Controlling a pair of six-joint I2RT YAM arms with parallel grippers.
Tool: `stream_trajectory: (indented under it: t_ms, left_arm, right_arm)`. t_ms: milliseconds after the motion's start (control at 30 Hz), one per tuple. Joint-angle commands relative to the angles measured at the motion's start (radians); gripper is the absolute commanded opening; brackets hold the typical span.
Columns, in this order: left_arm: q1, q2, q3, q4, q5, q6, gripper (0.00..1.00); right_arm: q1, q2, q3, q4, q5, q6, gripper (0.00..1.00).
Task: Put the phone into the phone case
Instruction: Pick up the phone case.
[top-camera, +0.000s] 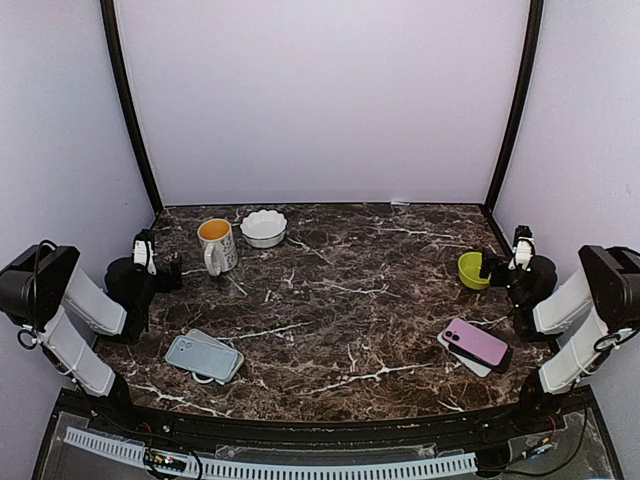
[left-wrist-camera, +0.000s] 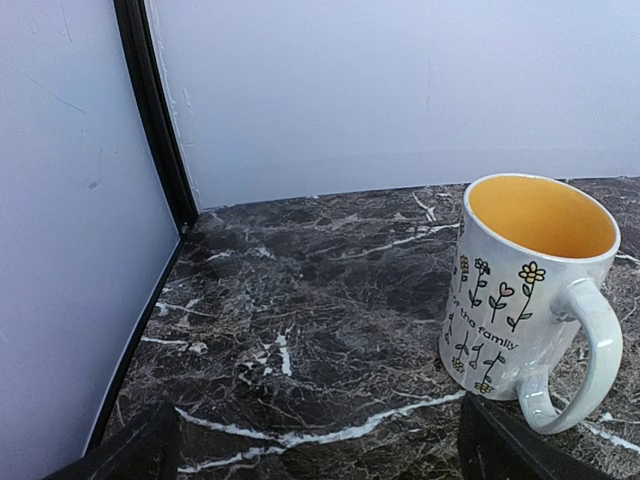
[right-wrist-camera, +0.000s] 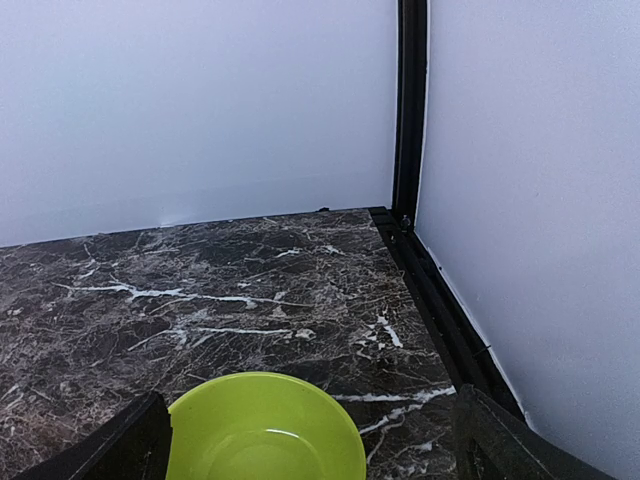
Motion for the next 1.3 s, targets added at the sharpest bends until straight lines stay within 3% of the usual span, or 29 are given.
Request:
stream_trajectory:
  t_ms: [0,433,667,767,867,967,1033,1100,1133,1167,1200,1233,1267]
  left_arm:
    - [0.005,-0.012,0.009,0.002,0.007,-0.007,0.99]
    - [0.005,-0.011,0.011,0.002,0.009,-0.007,0.99]
    - [0.005,-0.013,0.01,-0.004,0.008,-0.007,0.99]
    - [0.005,-0.014,0.013,-0.009,0.009,-0.009,0.99]
    - [0.005,-0.056,0.04,-0.077,-0.068,-0.033,0.99]
    - [0.005,-0.113,0.226,-0.481,-0.236,-0.108,0.98]
    - [0.003,-0.136,0.32,-0.666,-0.241,-0.113,0.95]
    - [-0.02,-0.165,0.455,-0.955,-0.24,-0.114,0.96]
    - [-0.049,-0.165,0.59,-1.234,-0.318,-0.178,0.97]
    - [-0.062,-0.162,0.664,-1.375,-0.345,-0.23,0.98]
    - [-0.077,-0.162,0.779,-1.629,-0.314,-0.325,0.98]
    - [-0.082,-0.17,0.819,-1.726,-0.252,-0.353,0.96]
    - [-0.089,-0.181,0.858,-1.85,-0.097,-0.379,0.92]
  right_arm:
    - [-0.002,0.002,0.013,0.029,-0.001,-0.001,0.99]
    - [-0.002,-0.002,0.012,0.029,0.009,0.005,0.98]
    - [-0.011,-0.17,0.113,-0.32,0.399,0.167,0.98]
    - [-0.017,-0.243,0.098,-0.346,0.411,0.189,0.98]
    - [-0.019,-0.327,0.109,-0.423,0.323,0.176,0.98]
    - [-0.019,-0.396,0.173,-0.579,0.204,0.203,0.98]
    - [-0.019,-0.428,0.207,-0.632,0.083,0.207,0.99]
    - [-0.019,-0.447,0.246,-0.668,-0.063,0.223,0.99]
    - [-0.019,-0.452,0.271,-0.694,-0.1,0.246,0.98]
    - [-0.019,-0.451,0.297,-0.719,-0.132,0.268,0.98]
    - [-0.016,-0.444,0.325,-0.745,-0.169,0.293,0.99]
    - [-0.012,-0.435,0.354,-0.776,-0.206,0.308,0.98]
    - [0.004,-0.423,0.391,-0.823,-0.229,0.316,0.99]
